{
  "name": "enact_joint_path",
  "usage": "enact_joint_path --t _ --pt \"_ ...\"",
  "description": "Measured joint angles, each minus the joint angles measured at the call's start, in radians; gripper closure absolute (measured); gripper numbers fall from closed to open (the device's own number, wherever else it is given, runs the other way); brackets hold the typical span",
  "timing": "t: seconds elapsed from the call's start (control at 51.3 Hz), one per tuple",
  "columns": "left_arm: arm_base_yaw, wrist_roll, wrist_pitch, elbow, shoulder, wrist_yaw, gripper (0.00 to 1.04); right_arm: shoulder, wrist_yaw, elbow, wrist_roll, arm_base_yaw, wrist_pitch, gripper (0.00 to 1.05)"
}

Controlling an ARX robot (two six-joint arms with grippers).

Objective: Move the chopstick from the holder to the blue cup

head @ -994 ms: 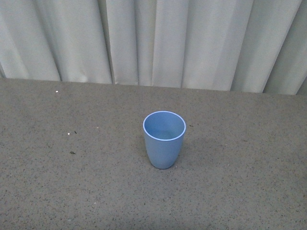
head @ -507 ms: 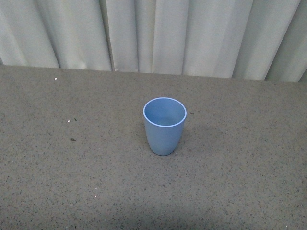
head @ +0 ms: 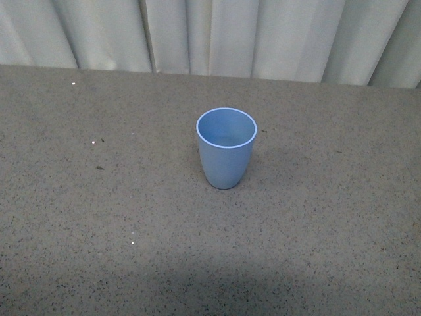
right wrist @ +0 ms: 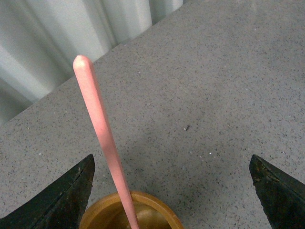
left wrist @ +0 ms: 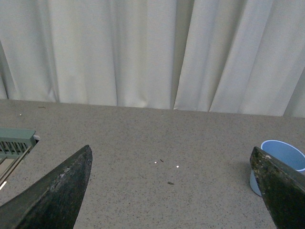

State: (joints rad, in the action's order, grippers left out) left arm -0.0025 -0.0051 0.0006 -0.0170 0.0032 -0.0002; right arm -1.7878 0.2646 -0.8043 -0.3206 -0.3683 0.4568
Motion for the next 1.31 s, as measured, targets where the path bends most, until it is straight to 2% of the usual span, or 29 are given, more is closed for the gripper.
enact_joint_path --t 0.663,0.799,1.15,1.189,1.306 --pt "0.000 0.000 0.000 0.000 0.000 0.000 0.07 -0.112 -0.022 -0.083 0.000 0.018 0.054 0.10" --pt "0.000 0.000 0.000 0.000 0.000 0.000 0.07 -0.118 -0.028 -0.083 -0.009 0.024 0.061 0.27" --pt "0.000 0.000 0.000 0.000 0.000 0.000 0.07 -0.064 -0.089 -0.031 -0.019 0.004 0.080 0.99" --pt "0.000 0.000 0.000 0.000 0.000 0.000 0.07 -0.045 -0.100 -0.026 -0.019 -0.001 0.080 1.03" --pt "0.000 0.000 0.000 0.000 0.000 0.000 0.07 0.012 -0.116 -0.024 -0.019 -0.016 0.073 1.03"
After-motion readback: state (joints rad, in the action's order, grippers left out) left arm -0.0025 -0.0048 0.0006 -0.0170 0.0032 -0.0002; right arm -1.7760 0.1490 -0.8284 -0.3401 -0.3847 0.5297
